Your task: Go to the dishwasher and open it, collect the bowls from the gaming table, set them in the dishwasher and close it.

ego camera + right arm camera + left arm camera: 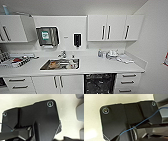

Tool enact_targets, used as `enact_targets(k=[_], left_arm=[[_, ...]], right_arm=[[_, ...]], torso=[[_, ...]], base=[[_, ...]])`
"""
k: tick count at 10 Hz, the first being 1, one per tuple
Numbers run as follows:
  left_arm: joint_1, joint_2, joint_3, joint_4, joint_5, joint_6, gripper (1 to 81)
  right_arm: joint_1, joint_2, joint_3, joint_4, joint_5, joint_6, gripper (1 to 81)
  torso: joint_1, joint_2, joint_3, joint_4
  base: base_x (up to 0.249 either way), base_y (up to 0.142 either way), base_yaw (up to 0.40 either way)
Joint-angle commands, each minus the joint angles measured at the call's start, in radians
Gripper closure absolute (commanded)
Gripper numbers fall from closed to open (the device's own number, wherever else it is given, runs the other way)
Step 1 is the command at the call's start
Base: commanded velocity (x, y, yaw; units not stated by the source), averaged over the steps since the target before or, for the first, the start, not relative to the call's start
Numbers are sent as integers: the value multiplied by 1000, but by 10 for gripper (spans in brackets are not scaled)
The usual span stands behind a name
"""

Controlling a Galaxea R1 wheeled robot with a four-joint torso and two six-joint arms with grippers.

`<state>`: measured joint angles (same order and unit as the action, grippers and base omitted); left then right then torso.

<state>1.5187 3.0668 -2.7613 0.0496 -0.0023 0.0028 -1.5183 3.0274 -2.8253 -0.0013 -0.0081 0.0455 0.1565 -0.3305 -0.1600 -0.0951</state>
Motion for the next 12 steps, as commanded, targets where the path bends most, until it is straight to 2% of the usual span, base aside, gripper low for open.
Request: enact_targets(k=[1,4,12], left_arm=[[-58,0,0,9,50,3,10],[-58,-2,0,7,50,2,10],[-61,-8,-23,-2,44,0,10]], right_arm=[[60,-3,0,-5,-53,-3,10],[60,-3,0,-5,-52,-3,10],[57,-2,0,-3,-53,-4,10]], torso=[[0,0,0,0],[0,0,0,0],[1,0,0,0]], base=[[0,0,0],[0,0,41],[0,0,329]])
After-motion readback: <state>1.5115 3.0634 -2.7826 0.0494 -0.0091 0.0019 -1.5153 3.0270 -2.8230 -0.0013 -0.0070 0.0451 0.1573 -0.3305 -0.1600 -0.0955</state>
